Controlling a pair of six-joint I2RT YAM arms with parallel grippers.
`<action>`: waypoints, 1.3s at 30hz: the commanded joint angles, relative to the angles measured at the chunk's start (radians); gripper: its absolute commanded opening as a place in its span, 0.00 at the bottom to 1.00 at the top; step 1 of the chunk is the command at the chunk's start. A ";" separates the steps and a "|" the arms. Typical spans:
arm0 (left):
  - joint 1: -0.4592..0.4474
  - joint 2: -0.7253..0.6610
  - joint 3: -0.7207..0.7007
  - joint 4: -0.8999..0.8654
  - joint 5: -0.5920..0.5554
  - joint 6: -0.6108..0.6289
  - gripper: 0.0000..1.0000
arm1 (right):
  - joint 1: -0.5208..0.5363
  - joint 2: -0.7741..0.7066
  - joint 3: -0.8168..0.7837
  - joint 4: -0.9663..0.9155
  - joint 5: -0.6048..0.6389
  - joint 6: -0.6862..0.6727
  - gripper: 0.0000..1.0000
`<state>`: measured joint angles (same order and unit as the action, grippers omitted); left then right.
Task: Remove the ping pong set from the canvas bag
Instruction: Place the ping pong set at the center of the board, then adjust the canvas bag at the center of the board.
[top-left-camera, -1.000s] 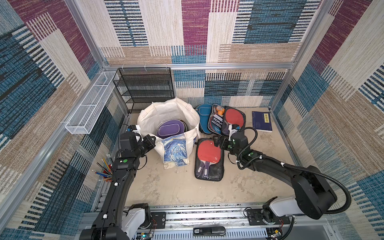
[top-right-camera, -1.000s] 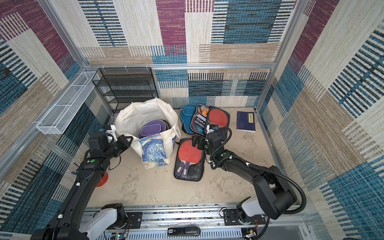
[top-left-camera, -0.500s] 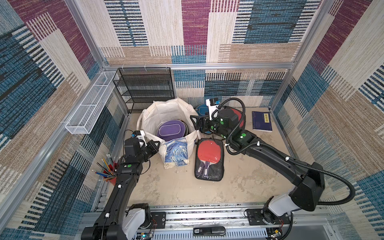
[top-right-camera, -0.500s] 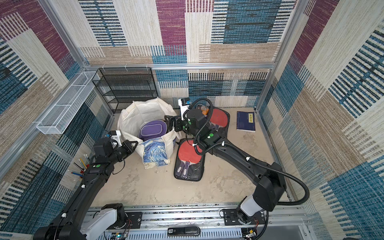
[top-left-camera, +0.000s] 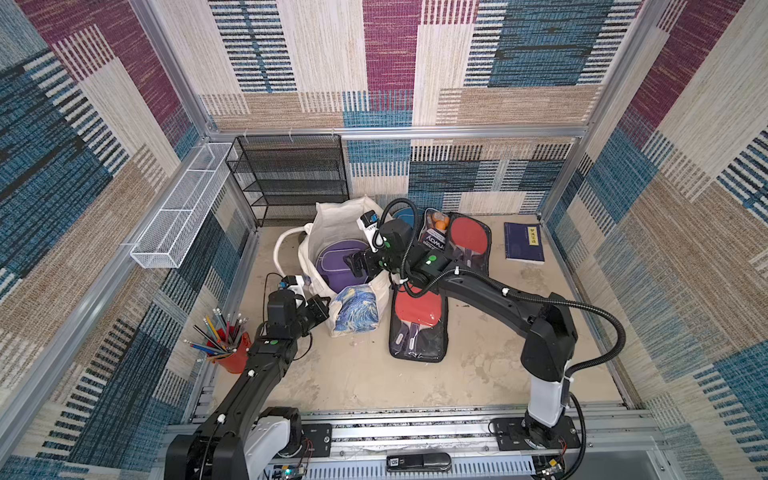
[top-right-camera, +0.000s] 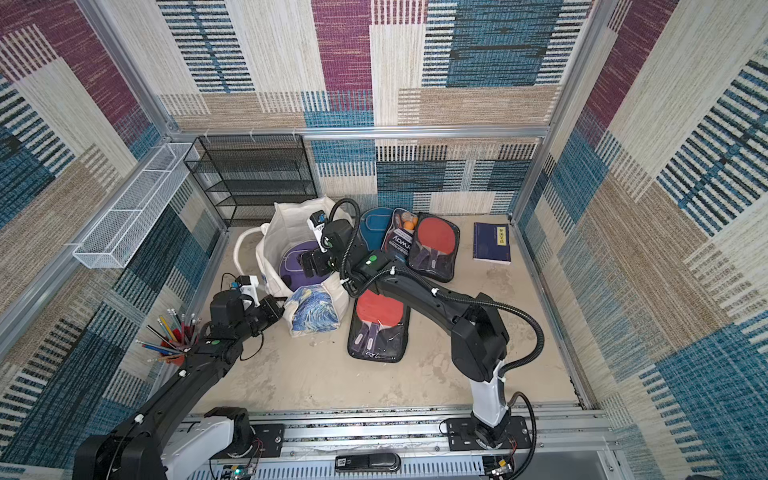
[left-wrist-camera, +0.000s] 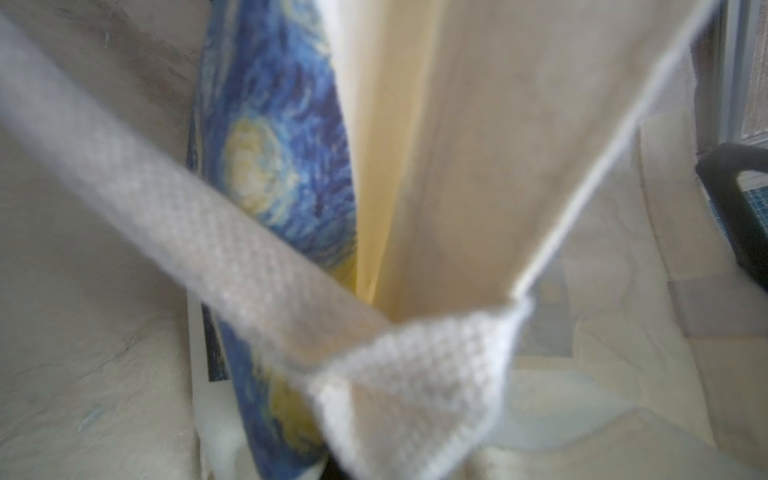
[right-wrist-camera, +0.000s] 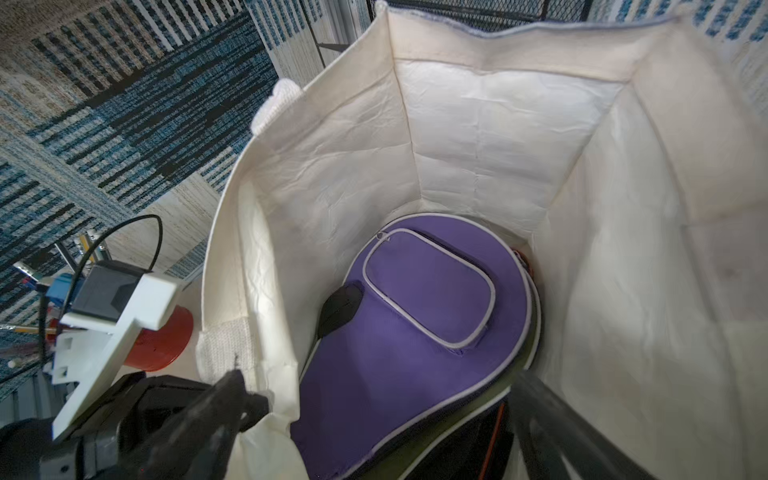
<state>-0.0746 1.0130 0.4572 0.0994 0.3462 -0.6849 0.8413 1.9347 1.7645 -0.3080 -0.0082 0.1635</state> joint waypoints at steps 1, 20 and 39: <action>-0.007 0.022 -0.023 -0.053 -0.005 -0.020 0.00 | 0.008 0.035 0.028 -0.087 -0.003 -0.018 0.97; -0.007 0.075 -0.064 -0.005 -0.090 -0.030 0.00 | 0.007 0.035 -0.401 0.076 0.160 0.014 0.98; -0.007 0.079 -0.083 0.009 -0.093 -0.009 0.00 | -0.132 0.017 -0.267 0.173 -0.194 0.147 1.00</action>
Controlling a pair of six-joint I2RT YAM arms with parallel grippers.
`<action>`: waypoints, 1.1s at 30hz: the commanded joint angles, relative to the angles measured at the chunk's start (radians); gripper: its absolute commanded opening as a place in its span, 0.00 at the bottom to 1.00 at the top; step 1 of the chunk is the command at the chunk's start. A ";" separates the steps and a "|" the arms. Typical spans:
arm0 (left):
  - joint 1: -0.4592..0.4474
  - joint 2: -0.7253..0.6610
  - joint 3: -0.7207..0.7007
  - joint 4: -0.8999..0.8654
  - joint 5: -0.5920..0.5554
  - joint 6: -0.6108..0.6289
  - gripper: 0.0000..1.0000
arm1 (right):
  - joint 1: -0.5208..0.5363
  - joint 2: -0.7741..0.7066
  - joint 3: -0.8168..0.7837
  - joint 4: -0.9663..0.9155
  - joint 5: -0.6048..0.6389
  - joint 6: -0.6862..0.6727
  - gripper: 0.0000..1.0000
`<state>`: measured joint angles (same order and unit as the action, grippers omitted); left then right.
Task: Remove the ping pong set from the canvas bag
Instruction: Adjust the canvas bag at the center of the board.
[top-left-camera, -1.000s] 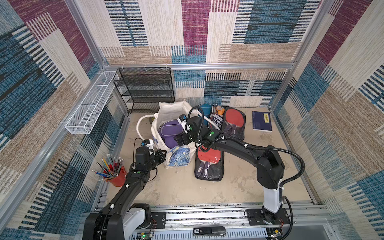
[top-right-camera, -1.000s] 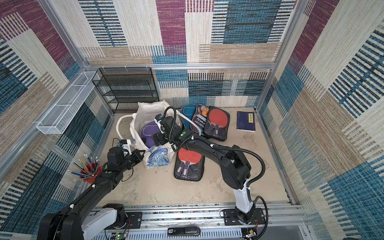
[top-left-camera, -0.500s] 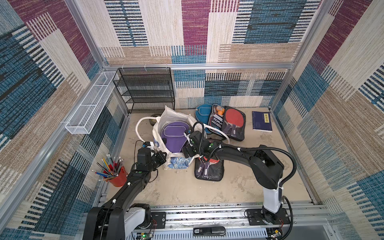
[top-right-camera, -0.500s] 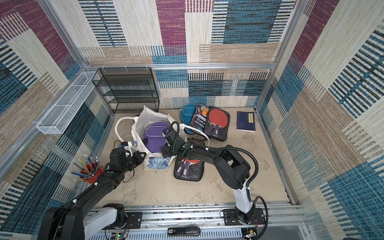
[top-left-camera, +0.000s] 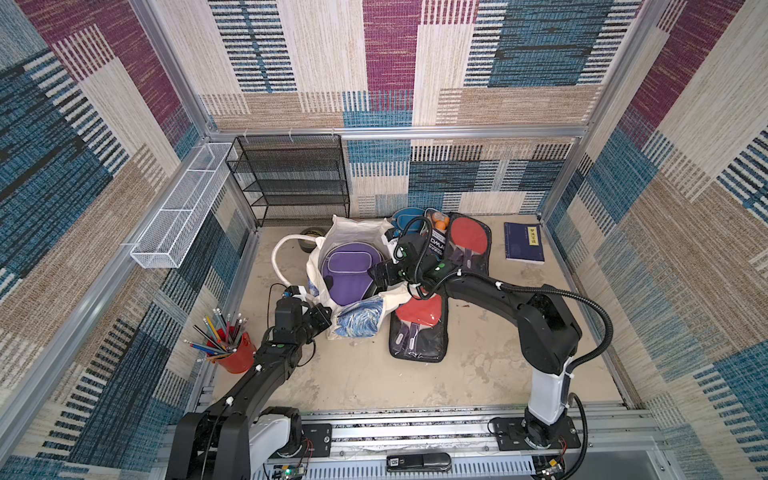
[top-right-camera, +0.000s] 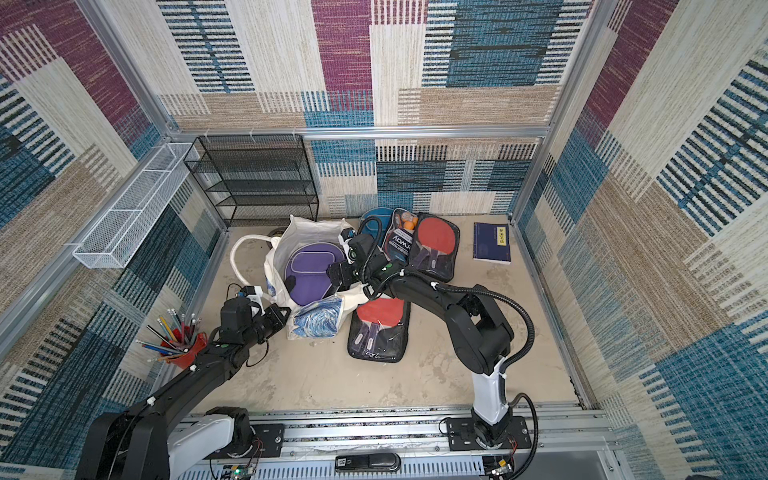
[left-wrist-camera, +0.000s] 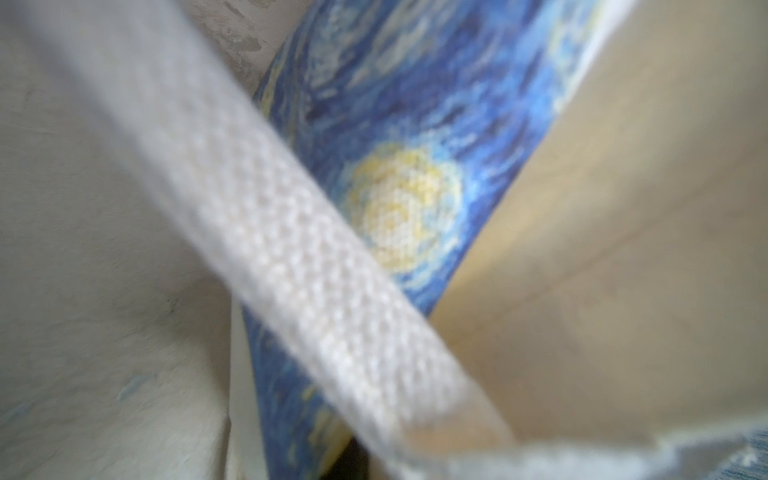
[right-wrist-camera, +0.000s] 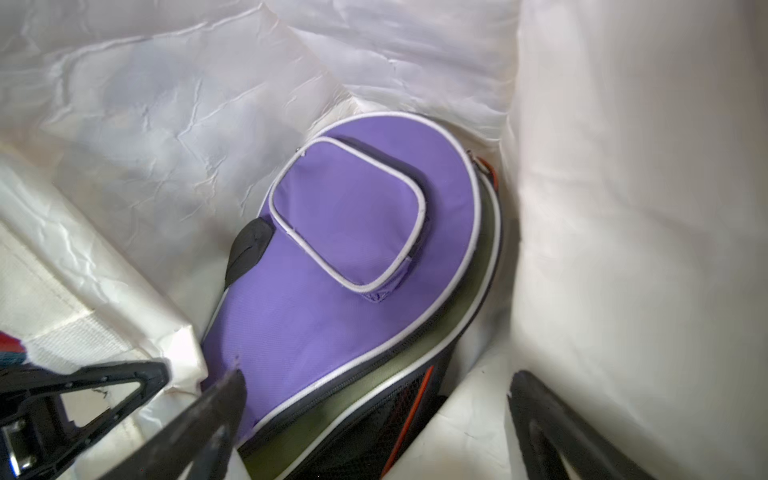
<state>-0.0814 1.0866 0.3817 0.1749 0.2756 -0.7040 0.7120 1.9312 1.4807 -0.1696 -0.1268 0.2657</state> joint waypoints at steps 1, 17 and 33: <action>0.001 0.005 -0.007 -0.066 -0.021 0.011 0.00 | -0.006 0.032 0.027 0.045 -0.092 0.056 1.00; 0.000 -0.039 -0.006 -0.096 -0.037 0.035 0.00 | -0.024 0.172 0.144 0.008 -0.061 0.143 0.99; 0.000 -0.011 -0.008 -0.060 -0.027 0.032 0.00 | -0.029 0.263 0.194 0.004 0.003 0.158 0.99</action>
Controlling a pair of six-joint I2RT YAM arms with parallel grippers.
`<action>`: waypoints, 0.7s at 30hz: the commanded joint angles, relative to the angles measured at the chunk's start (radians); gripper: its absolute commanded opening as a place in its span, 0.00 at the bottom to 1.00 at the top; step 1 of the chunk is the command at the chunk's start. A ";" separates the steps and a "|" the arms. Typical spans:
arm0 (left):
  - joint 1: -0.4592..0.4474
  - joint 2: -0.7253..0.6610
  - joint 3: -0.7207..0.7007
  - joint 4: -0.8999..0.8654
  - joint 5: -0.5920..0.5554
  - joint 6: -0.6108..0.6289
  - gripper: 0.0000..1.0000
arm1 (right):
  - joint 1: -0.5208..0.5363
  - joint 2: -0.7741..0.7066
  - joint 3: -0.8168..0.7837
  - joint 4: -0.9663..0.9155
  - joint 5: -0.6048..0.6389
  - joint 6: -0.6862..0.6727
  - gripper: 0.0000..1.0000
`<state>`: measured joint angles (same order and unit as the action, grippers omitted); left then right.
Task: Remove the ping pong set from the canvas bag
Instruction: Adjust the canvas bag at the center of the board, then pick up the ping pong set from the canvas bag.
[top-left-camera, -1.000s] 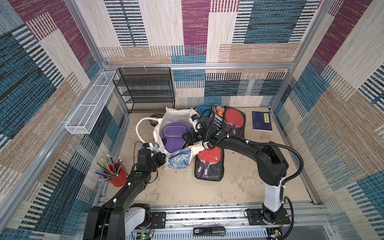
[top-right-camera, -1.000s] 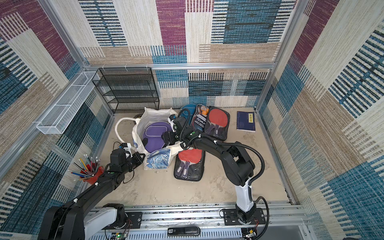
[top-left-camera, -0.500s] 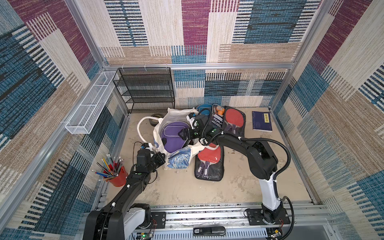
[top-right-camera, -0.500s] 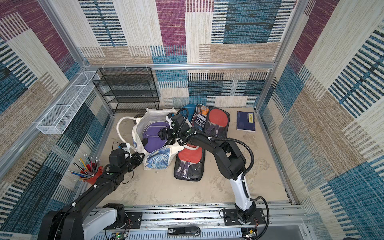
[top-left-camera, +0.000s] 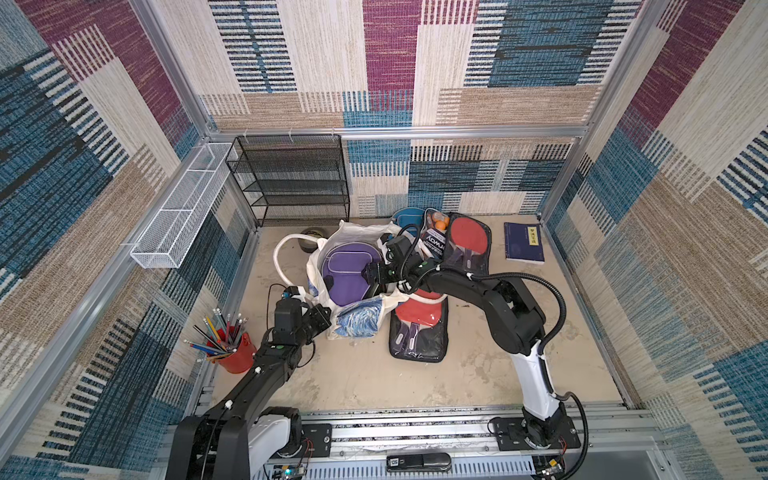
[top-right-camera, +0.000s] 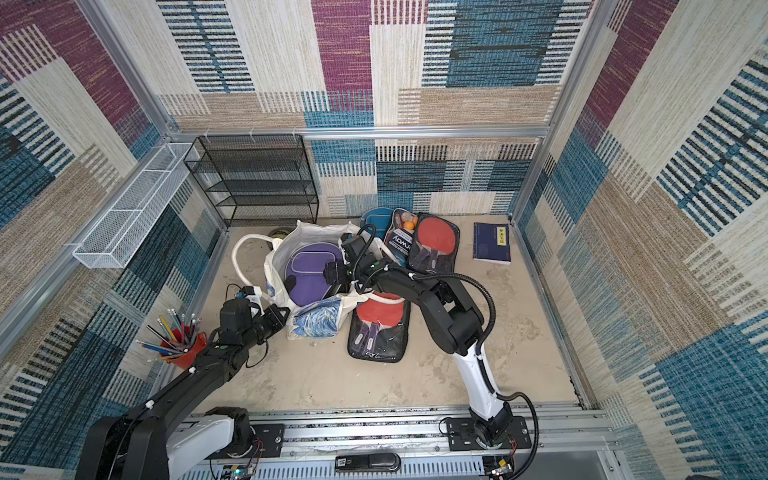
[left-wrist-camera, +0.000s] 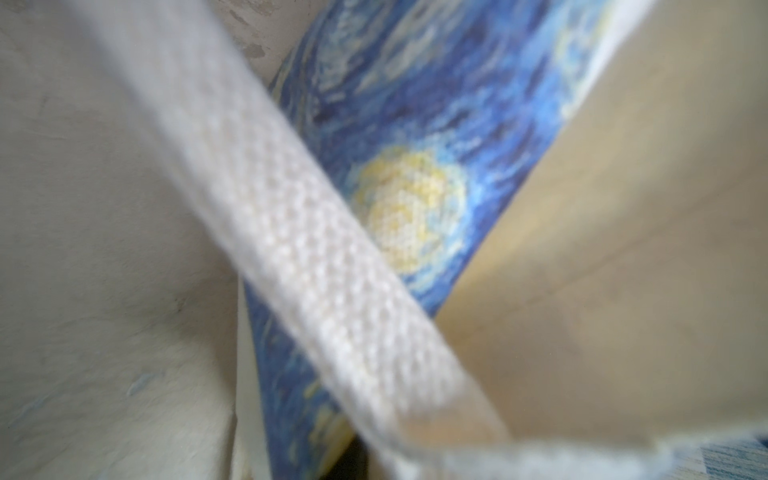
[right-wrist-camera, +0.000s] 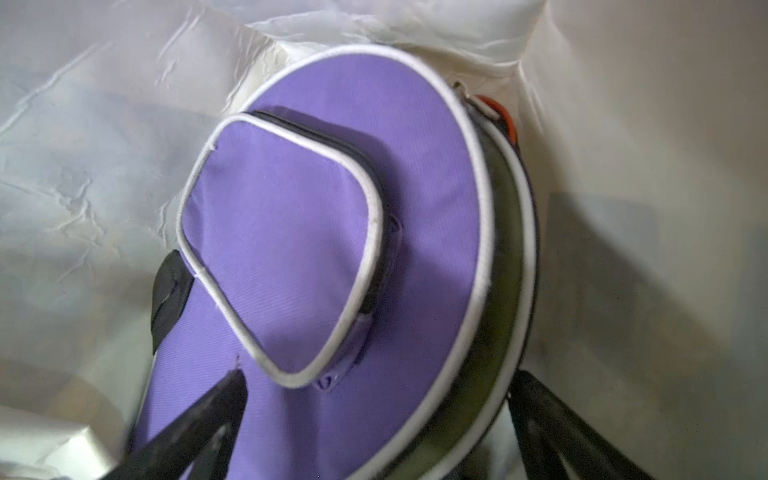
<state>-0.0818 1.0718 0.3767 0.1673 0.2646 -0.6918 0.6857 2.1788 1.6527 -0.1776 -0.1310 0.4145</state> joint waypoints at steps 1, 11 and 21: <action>0.000 0.005 -0.001 -0.053 -0.018 0.020 0.00 | -0.003 0.019 0.032 0.010 0.006 0.007 0.99; 0.001 0.012 0.000 -0.049 -0.021 0.023 0.00 | -0.003 -0.057 0.059 -0.046 0.134 -0.057 0.99; 0.001 0.031 -0.004 -0.028 -0.013 0.017 0.00 | -0.003 -0.044 0.094 -0.040 0.010 -0.021 0.99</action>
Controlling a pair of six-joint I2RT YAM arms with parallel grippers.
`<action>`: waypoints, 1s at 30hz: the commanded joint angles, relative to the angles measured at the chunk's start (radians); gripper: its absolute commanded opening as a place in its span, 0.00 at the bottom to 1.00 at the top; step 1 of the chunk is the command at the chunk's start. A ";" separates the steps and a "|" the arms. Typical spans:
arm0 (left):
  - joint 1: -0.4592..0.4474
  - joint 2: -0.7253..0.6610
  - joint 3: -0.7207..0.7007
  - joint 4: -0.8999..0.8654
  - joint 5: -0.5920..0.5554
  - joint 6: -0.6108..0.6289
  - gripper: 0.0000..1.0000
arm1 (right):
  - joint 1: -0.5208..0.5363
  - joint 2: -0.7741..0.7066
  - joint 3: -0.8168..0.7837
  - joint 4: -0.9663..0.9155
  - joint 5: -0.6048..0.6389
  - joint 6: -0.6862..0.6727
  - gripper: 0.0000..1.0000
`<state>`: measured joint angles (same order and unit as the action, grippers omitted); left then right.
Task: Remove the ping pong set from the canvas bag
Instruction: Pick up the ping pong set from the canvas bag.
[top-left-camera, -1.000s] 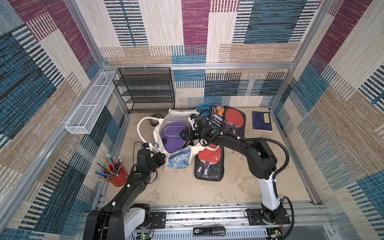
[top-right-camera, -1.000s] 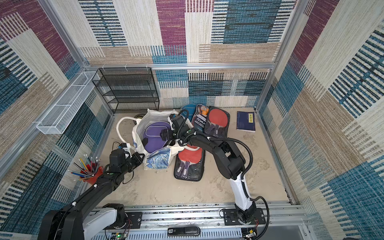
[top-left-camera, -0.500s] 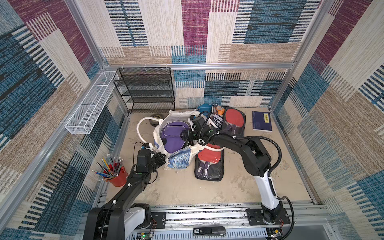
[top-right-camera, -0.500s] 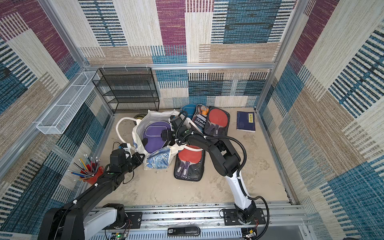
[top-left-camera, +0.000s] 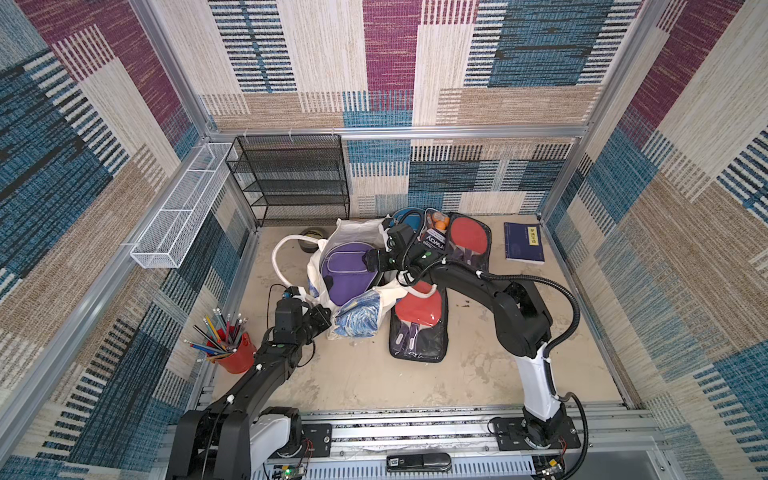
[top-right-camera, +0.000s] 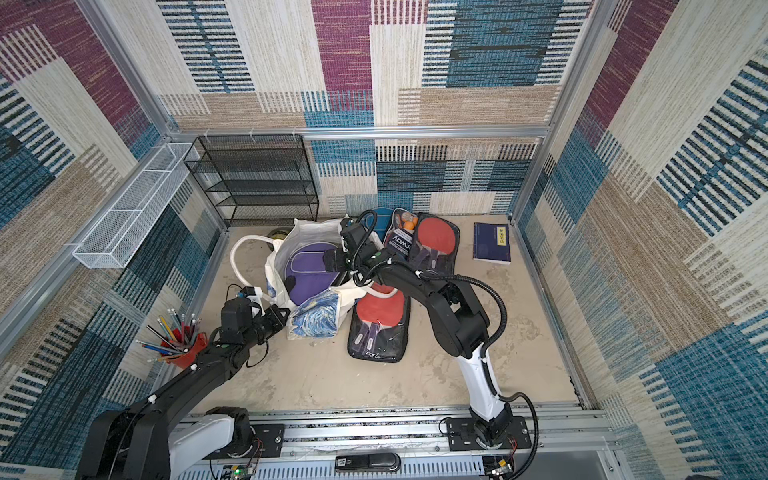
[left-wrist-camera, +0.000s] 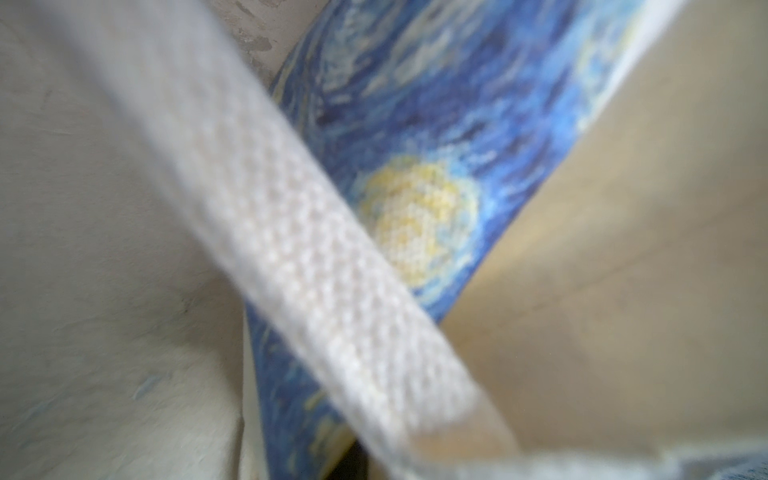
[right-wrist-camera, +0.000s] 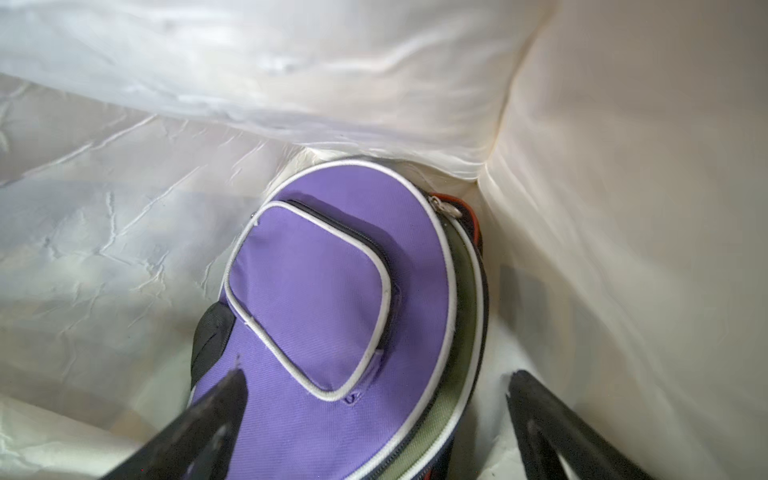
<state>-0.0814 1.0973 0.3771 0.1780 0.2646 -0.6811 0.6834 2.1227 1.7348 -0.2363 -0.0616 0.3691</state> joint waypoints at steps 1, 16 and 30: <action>0.000 0.006 -0.003 -0.037 -0.011 0.005 0.00 | -0.001 0.019 0.012 0.026 -0.081 0.037 0.99; 0.000 -0.023 -0.022 -0.038 -0.005 0.002 0.00 | -0.001 0.117 0.029 0.080 -0.140 0.083 0.99; 0.000 -0.021 -0.033 -0.025 -0.004 0.001 0.00 | 0.001 0.163 0.079 0.214 -0.270 0.098 0.31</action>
<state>-0.0814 1.0729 0.3531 0.1970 0.2649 -0.6815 0.6796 2.2906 1.8080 -0.0959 -0.2569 0.4484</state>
